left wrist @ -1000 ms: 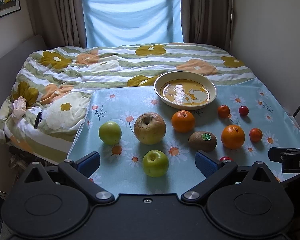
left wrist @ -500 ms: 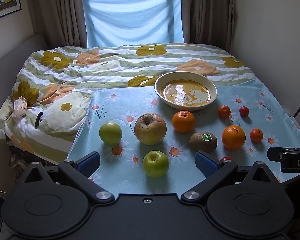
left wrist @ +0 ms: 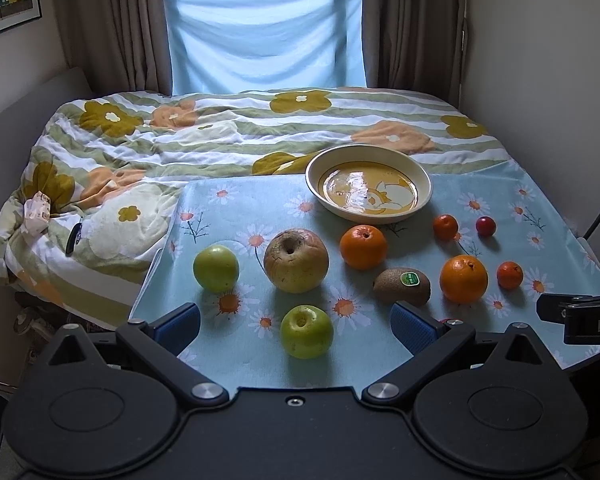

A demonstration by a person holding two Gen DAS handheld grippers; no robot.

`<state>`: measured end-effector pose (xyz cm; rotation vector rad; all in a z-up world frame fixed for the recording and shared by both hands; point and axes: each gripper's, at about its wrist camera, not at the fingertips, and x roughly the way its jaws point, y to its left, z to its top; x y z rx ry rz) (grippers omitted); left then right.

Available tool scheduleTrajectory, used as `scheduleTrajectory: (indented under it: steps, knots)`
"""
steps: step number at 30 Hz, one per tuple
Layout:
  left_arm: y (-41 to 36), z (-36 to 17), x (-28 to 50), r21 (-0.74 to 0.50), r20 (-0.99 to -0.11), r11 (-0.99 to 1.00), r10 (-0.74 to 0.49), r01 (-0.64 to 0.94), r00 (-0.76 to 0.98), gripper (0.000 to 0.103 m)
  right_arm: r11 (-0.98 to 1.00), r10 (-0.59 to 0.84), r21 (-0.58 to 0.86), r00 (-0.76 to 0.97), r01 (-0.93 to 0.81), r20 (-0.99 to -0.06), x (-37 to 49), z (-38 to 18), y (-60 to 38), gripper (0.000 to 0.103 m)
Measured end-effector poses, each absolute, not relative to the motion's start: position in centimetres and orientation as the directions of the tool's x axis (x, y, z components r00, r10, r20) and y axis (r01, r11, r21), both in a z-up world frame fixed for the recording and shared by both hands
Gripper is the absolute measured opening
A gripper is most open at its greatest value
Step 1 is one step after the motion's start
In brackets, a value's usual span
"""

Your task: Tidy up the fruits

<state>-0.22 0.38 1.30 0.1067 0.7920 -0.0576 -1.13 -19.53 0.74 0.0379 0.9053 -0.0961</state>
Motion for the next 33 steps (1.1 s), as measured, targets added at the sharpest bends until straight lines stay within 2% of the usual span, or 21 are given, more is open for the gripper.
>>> scheduleTrajectory:
  steps: [33]
  knots:
    - [0.4, 0.9, 1.5, 0.087, -0.708, 0.992, -0.004, 0.094, 0.706, 0.103, 0.994, -0.046, 0.022, 0.605, 0.104, -0.795, 0.9, 0.3, -20.0, 0.103]
